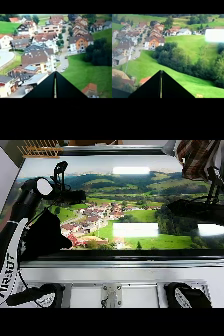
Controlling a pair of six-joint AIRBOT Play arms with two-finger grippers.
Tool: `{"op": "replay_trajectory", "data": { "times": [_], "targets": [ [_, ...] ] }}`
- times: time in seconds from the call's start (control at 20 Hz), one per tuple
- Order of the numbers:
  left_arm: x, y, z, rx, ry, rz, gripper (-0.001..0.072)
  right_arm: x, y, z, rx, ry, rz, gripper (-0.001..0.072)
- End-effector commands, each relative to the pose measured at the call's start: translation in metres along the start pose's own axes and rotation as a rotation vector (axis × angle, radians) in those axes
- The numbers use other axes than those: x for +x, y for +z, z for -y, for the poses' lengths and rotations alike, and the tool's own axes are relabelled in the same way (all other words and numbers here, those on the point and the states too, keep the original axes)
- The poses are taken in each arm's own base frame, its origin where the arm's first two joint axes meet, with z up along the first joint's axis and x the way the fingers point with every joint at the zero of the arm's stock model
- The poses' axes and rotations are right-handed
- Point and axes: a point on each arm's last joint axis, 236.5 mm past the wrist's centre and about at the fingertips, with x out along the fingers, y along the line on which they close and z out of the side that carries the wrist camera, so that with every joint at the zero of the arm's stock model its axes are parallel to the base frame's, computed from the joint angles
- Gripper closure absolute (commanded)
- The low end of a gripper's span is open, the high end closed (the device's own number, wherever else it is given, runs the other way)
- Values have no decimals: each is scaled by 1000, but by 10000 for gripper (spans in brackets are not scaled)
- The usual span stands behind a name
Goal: Fold the clothes and pants, and hang the long-sleeved shirts on hangers.
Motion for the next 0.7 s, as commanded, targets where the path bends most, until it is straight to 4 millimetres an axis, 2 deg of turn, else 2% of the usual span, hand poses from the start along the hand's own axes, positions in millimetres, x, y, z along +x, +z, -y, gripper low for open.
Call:
{"op": "replay_trajectory", "data": {
  "times": [0.0,0.55,0.65],
  "targets": [
    [0,0,0,0,0,1,694,0,0,0,-1,1,0,684],
    [0,-1,0,-1,-1,-3,693,0,0,0,-1,1,0,684],
    [-2,3,-6,70,22,6,690,0,0,-1,-1,1,0,684]
  ]
}}
